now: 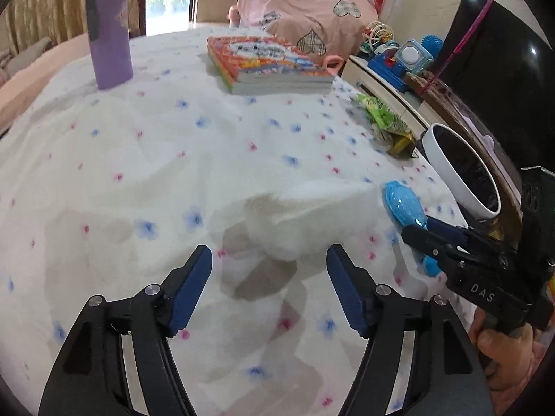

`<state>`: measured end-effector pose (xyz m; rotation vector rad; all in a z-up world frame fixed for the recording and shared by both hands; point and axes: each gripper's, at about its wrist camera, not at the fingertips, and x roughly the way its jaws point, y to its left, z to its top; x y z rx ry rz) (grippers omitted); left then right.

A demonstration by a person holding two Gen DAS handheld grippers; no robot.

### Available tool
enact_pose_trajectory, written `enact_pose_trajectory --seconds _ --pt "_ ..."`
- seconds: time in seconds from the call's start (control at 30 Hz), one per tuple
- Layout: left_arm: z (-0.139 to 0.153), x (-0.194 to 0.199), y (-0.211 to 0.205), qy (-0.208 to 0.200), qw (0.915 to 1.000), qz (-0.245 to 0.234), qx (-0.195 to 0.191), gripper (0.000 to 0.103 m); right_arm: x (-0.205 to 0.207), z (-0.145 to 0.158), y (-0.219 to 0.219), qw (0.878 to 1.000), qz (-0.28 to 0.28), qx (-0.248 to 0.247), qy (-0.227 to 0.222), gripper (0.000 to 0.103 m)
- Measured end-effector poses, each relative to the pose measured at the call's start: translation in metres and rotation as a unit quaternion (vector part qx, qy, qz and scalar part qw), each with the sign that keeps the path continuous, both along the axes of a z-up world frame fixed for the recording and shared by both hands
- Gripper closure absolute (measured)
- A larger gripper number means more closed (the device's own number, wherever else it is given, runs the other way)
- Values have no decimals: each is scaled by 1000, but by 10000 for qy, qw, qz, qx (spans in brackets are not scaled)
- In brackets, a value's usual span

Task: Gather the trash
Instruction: 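Grasp white foam block with left gripper while right grasps blue hairbrush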

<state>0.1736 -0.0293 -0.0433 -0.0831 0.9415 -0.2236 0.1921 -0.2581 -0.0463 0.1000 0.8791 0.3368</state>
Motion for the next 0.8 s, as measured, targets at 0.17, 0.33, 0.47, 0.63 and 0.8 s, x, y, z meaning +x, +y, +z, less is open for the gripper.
enact_pose_trajectory --seconds 0.17,0.33,0.47,0.63,0.8 --pt "2 9 -14 -303 9989 -237 273 28 4 -1 -3 9999 -76 79 -2 58" --pt "-2 24 -26 -341 9972 -479 457 30 11 -1 -2 9999 -99 53 -6 59" --pt "-2 30 -27 -303 9973 -471 467 62 13 -1 -2 10000 -75 17 -18 68" --pt "0 23 -22 -161 9990 -416 90 75 8 2 -8 9997 -31 216 -58 71" --pt "5 4 -32 -151 9989 -408 -166 76 -4 9 -19 9991 -32 414 -129 72"
